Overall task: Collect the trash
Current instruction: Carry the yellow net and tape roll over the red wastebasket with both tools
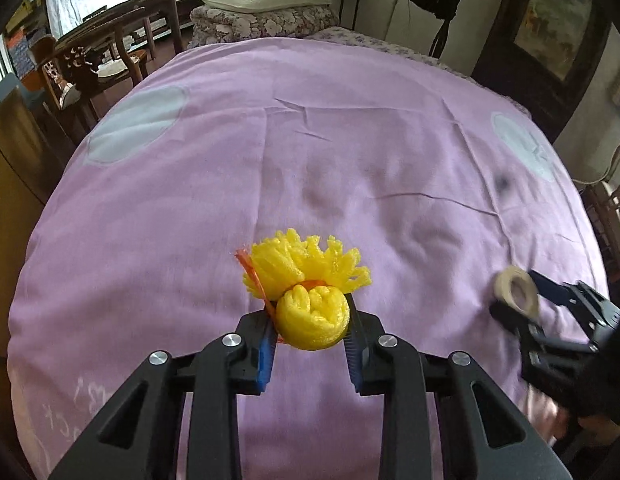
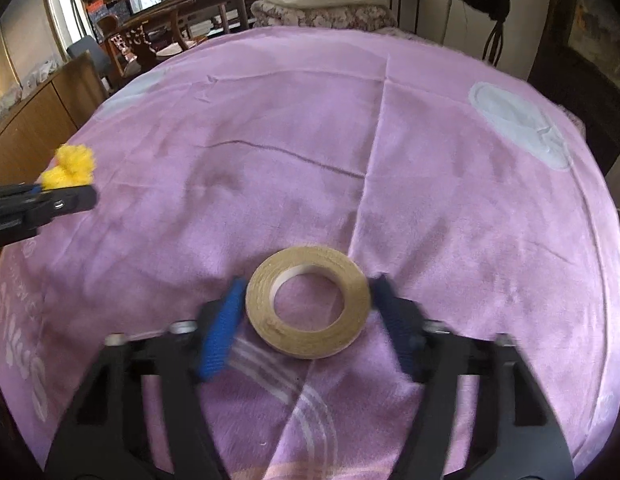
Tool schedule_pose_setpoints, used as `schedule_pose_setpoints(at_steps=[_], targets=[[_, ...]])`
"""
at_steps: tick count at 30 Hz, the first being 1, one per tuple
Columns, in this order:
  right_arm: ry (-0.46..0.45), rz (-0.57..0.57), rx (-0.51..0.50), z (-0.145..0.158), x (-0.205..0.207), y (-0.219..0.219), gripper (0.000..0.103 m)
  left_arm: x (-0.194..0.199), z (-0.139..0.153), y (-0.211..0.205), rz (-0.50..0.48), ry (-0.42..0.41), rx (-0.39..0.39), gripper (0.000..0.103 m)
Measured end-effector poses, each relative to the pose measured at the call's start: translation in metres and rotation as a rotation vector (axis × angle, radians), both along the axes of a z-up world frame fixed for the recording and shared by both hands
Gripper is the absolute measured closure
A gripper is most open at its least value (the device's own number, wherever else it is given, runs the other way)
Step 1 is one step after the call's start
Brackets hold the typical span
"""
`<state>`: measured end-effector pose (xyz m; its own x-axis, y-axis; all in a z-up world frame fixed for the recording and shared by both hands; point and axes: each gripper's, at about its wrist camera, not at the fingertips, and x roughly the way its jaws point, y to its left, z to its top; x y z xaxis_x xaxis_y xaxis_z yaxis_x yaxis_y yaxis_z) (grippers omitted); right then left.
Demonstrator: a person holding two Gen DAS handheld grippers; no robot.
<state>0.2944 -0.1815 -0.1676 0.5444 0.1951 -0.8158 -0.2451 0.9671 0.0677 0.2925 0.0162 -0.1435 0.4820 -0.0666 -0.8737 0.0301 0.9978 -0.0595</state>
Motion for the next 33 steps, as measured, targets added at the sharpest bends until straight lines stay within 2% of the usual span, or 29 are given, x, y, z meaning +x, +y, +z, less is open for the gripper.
schedule_pose_setpoints(at_steps=[8,20,26,33], targets=[[-0.036,-0.009,0.056,0.025,-0.029,-0.004,0.046,-0.037,0.026,-0.005,-0.015,-0.028,-0.007,0.074],[-0.086,0.044,0.088,0.072,-0.108,0.009,0.046,-0.114,0.069,0.007,0.007,-0.091,-0.037,0.074],[-0.106,0.112,0.096,0.091,-0.146,0.034,0.046,-0.163,0.081,0.029,0.053,-0.115,-0.054,0.074],[-0.092,0.253,0.1,0.094,-0.186,0.091,0.046,-0.223,0.079,0.077,0.151,-0.106,-0.063,0.074]])
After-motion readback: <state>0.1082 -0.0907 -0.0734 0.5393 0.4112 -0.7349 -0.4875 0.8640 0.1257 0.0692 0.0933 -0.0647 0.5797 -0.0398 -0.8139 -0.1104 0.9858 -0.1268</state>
